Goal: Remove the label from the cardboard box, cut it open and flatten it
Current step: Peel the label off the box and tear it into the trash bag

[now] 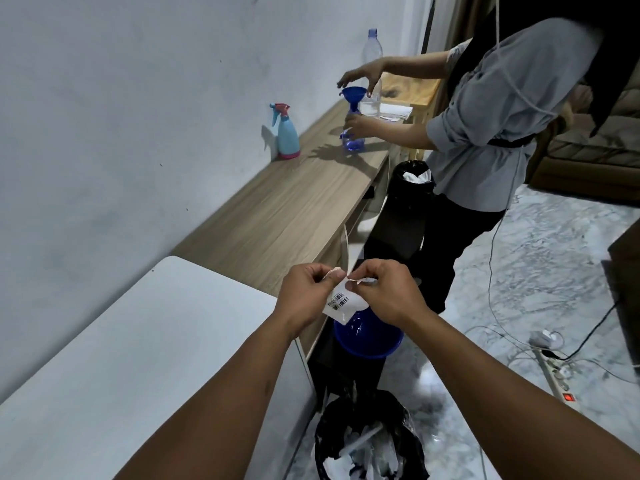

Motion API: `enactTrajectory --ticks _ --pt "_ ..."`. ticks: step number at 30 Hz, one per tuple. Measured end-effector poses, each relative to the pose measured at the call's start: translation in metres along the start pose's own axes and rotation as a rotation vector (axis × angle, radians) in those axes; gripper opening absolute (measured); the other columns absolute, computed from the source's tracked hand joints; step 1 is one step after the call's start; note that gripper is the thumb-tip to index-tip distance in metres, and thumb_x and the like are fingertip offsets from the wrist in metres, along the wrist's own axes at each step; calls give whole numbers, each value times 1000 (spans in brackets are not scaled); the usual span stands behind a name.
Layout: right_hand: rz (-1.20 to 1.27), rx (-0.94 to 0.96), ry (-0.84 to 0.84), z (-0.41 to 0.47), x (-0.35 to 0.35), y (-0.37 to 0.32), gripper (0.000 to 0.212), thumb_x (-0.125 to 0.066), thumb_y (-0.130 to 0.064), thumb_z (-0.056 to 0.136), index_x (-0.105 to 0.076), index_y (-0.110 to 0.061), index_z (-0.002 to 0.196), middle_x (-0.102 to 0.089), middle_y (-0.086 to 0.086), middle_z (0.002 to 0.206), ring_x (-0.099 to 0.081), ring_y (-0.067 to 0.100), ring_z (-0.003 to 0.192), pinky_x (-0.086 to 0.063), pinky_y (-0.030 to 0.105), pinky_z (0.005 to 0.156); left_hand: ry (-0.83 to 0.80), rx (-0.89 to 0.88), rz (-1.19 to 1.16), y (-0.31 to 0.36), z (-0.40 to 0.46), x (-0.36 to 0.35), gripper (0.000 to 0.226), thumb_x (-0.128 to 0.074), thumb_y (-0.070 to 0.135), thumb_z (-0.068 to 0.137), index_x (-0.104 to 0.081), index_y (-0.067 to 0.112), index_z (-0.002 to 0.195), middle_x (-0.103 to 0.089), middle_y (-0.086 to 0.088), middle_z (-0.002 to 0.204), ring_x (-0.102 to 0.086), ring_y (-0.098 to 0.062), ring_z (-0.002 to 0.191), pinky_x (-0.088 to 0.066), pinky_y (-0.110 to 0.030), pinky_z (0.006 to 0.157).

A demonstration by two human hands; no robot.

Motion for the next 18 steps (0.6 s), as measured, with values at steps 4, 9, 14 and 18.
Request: enactTrajectory --ticks 4,9,14,18 --pt "8 130 47 -6 -2 -15 18 -73 -8 83 -70 -25 78 -65 -19 76 -63 -13 77 -45 4 63 101 8 1 0 6 2 24 -70 31 96 -77 13 81 -76 -1 74 -64 -5 60 -48 -20 61" --pt "157 141 154 -13 12 -13 13 -74 -12 83 -69 -20 74 -69 -11 76 -65 0 73 -50 11 63 242 125 -96 -21 18 16 26 -71 28 96 -77 13 76 -75 -5 75 -66 -16 68 -56 -31 71" --pt "495 -90 318 -13 48 15 11 -74 -15 84 -69 -21 77 -71 -3 82 -67 12 77 -55 25 61 363 202 2 -44 14 44 27 -65 32 99 -77 12 87 -73 0 84 -66 -17 78 -46 -22 65" --pt "728 -222 250 -14 40 24 2 -71 -13 86 -69 -13 86 -72 7 90 -69 22 81 -57 30 61 176 211 -111 -35 9 26 37 -55 48 102 -76 19 93 -74 4 89 -66 -16 83 -46 -28 71"
Point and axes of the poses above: each hand's wrist, its own z-axis towards the middle knuckle, its own x-axis out of the back of the hand, y = z × x, the point moved 5 cm from there along z, towards the middle knuckle
